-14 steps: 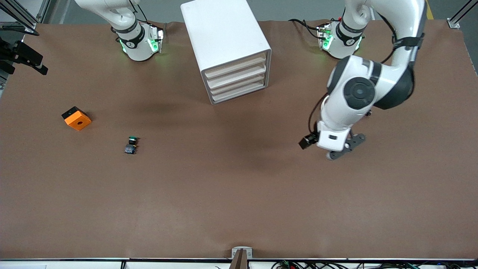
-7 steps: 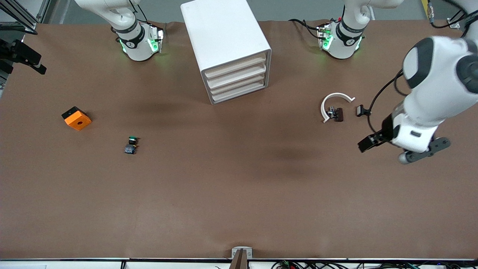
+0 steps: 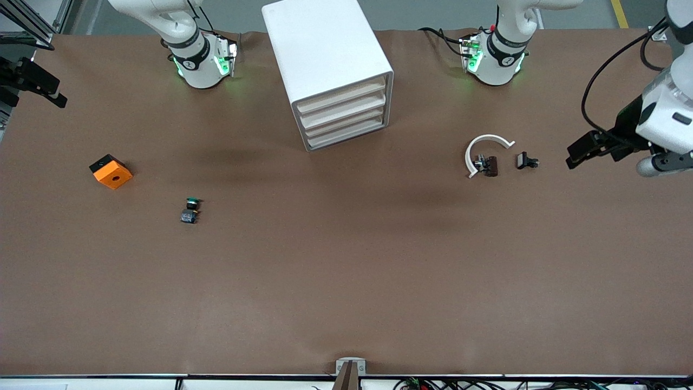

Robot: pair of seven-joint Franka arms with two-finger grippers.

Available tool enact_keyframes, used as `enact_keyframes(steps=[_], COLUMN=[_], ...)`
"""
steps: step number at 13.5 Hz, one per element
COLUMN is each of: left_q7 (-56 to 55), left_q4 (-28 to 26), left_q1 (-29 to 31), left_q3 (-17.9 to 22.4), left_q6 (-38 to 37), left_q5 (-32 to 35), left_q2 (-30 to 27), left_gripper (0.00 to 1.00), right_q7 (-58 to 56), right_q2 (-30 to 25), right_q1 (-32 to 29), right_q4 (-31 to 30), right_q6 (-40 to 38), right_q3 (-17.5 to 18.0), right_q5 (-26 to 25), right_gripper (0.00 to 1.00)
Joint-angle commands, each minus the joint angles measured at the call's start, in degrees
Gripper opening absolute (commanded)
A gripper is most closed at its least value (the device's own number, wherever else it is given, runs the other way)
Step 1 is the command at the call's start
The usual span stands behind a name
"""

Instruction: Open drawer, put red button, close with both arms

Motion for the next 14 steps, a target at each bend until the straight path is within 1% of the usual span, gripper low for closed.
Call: enact_keyframes(steps=[1, 3, 7, 14], left_q7=[1.1, 3.4, 4.5, 6.0], left_q4=[-5.9, -8.4, -11.2, -7.5], left_q1=[4.9, 7.9, 8.5, 8.5], left_q3=[-5.8, -8.9, -9.4, -8.6], left_q6=[-1.1, -1.1, -1.0, -1.9], left_q5=[1.1, 1.1, 1.1, 1.1], left_q2=[-6.7, -9.6, -13.6, -10.7], left_gripper=[1.0, 1.0, 1.0, 1.0], right_q7=[-0.4, -0.4, -0.4, -0.4], right_q2=[0.6, 0.6, 0.6, 0.6], right_q1=[-0.6, -0.6, -0.6, -0.7], right_q4=[1.4, 1.4, 1.4, 1.4], right_q6=[-1.0, -1.0, -1.0, -1.1], right_q3=[0.4, 0.4, 0.4, 0.4], right_q5=[-1.0, -1.1, -1.1, -1.2], right_gripper=[1.0, 1.0, 1.0, 1.0])
